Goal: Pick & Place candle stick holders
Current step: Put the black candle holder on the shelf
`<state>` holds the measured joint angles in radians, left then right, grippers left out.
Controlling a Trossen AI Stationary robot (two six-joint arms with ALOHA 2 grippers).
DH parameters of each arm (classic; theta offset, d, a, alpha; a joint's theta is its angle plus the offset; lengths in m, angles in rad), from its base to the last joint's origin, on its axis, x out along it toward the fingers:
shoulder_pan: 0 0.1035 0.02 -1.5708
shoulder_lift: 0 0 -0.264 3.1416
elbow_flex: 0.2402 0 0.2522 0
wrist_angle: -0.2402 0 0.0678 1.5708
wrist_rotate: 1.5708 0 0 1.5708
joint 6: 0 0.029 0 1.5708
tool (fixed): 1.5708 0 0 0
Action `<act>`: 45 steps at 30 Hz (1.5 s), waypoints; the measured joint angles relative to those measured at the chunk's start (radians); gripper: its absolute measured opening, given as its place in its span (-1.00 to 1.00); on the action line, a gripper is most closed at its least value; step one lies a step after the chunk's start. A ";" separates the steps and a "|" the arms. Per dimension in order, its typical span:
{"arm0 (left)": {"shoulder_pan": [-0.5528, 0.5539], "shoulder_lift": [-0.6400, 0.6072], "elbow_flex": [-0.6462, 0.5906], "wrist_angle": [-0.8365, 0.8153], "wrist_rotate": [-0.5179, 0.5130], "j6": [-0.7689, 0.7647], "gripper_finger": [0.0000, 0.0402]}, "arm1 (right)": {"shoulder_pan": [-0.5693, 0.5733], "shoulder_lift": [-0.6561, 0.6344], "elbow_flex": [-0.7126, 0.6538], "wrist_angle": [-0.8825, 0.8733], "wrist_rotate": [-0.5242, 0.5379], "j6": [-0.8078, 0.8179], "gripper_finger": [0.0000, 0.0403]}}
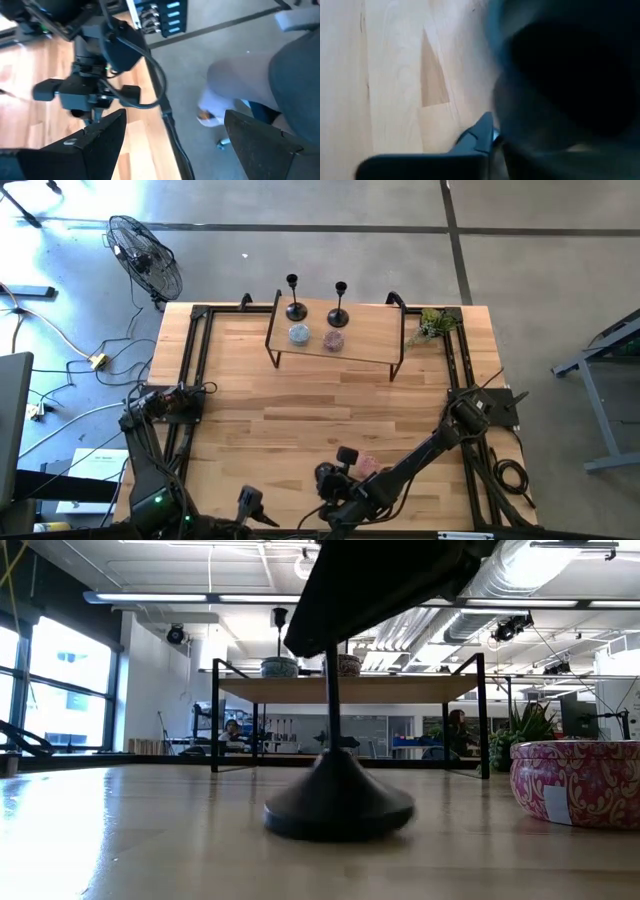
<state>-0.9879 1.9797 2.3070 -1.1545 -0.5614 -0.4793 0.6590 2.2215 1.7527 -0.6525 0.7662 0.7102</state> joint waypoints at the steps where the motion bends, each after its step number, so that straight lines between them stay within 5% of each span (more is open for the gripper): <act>1: 0.000 0.000 0.000 0.000 -0.014 0.000 0.65 | 0.000 -0.001 0.000 -0.001 0.007 -0.014 -0.94; 18: 0.000 0.000 0.000 0.002 -0.135 -0.024 0.65 | 0.044 -0.185 0.000 -0.081 0.192 -0.172 -0.96; 31: 0.000 0.000 0.000 0.005 0.051 -0.024 0.65 | 0.116 -0.549 0.000 -0.211 0.374 -0.300 -0.95; 45: 0.001 0.000 0.000 0.120 -0.169 0.000 0.65 | -0.014 -0.808 0.000 -0.411 0.430 -0.374 -0.97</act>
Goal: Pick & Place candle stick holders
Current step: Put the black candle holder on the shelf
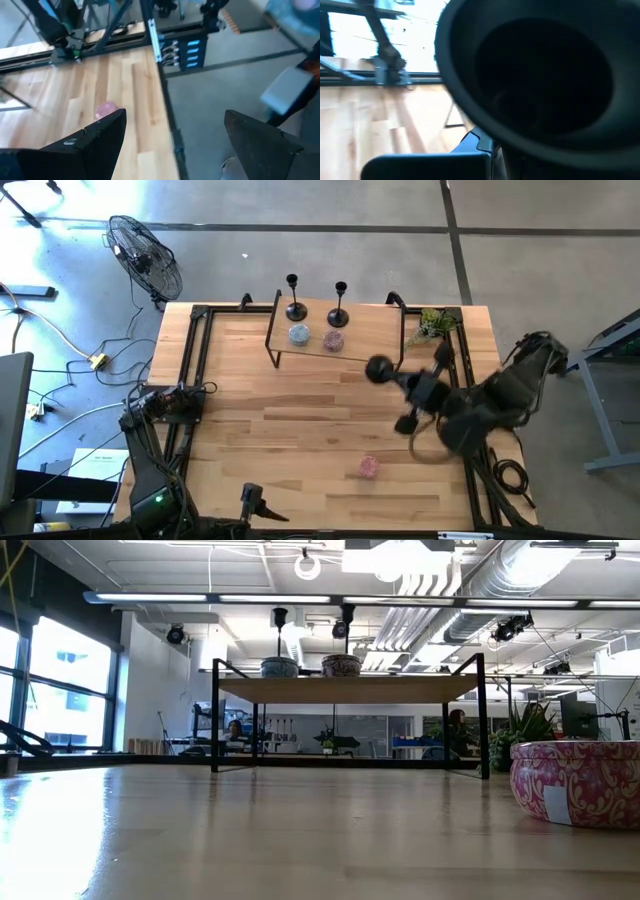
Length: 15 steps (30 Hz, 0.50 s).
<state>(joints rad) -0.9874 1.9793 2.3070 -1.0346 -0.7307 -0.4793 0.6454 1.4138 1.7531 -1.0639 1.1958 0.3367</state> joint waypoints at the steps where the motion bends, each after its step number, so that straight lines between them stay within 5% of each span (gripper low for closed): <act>1: 0.000 0.000 0.000 0.016 0.003 0.000 0.65 | -0.022 -0.017 0.000 -0.012 -0.011 -0.001 -0.97; 15: 0.040 -0.001 0.000 0.296 -0.116 -0.106 0.65 | -0.430 -0.118 0.000 -0.044 -0.358 -0.116 -0.96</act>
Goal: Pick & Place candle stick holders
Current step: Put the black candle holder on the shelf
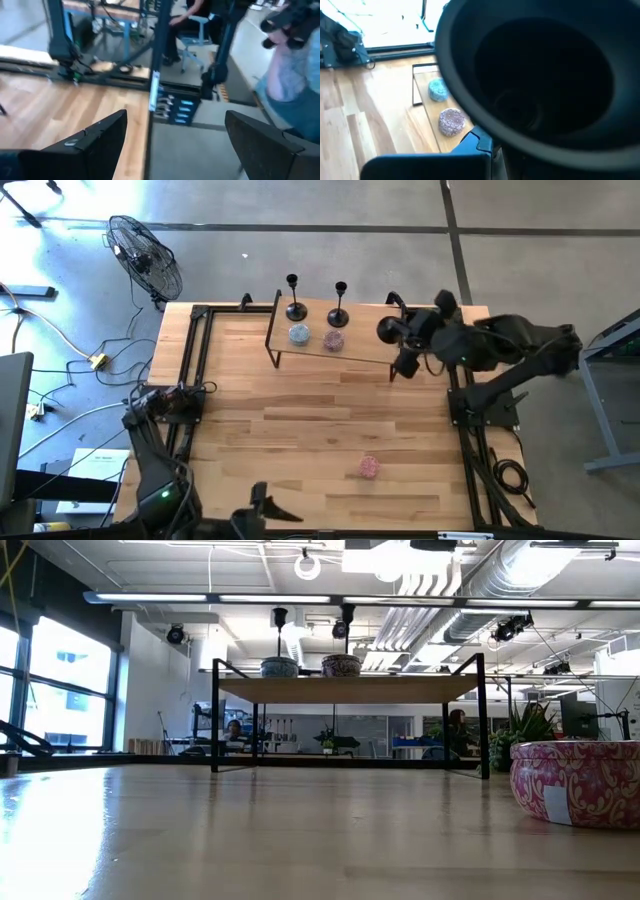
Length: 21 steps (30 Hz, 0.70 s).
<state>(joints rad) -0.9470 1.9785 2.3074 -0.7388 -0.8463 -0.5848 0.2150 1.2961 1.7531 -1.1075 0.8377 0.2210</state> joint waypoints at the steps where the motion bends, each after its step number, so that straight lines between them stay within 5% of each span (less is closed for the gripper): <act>1: 0.008 0.000 0.001 0.005 -0.001 0.028 0.65 | -0.024 0.004 0.000 0.015 -0.028 -0.021 -0.96; 5: 0.052 0.000 0.003 0.009 0.010 0.113 0.65 | -0.109 0.015 0.000 0.099 -0.143 -0.104 -0.97; 10: 0.114 -0.001 0.004 -0.029 0.030 0.070 0.65 | -0.218 0.025 0.000 0.201 -0.321 -0.178 -0.97; 21: 0.161 -0.001 0.002 -0.181 0.104 -0.052 0.65 | -0.458 0.068 0.000 0.213 -0.527 -0.179 -0.97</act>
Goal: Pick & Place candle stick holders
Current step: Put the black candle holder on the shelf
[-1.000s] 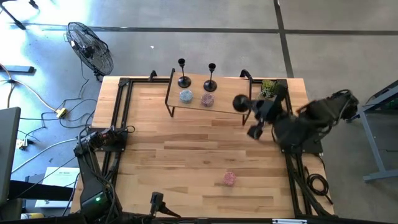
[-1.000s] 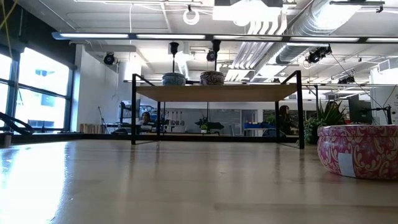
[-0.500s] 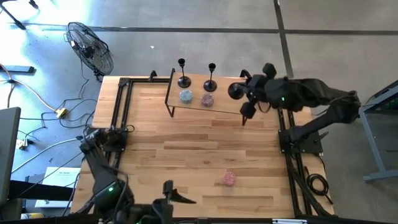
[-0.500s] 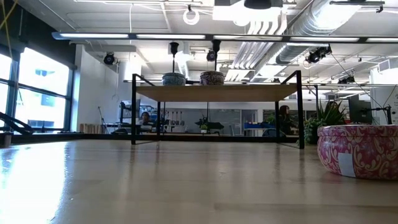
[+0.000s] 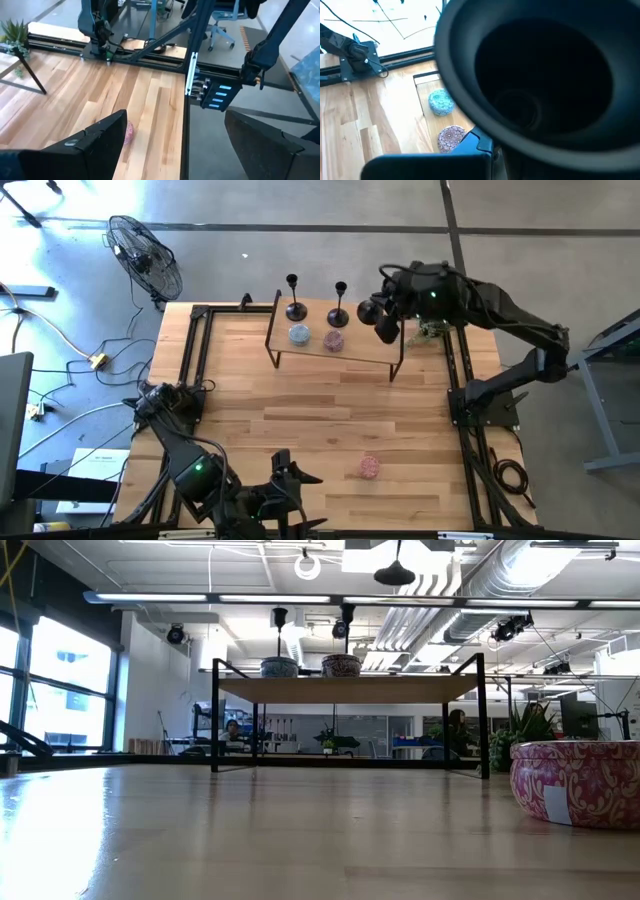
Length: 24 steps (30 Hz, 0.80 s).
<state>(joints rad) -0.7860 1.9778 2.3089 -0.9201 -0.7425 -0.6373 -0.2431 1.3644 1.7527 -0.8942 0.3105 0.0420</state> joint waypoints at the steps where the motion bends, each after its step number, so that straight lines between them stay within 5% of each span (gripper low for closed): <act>1: 0.000 0.000 0.000 -0.001 -0.001 0.001 0.65 | -0.017 0.005 0.000 -0.001 -0.017 0.003 -0.97; 10: 0.001 0.000 0.000 -0.014 -0.034 -0.010 0.65 | -0.108 0.070 -0.025 -0.010 -0.096 0.030 -0.97; 24: 0.001 0.000 -0.001 -0.056 -0.030 -0.051 0.65 | -0.250 -0.053 -0.434 0.279 -0.211 0.009 -0.97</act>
<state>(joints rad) -0.7849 1.9778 2.3081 -0.9762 -0.7727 -0.6888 -0.4932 1.3110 1.3192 -0.6153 0.0997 0.0509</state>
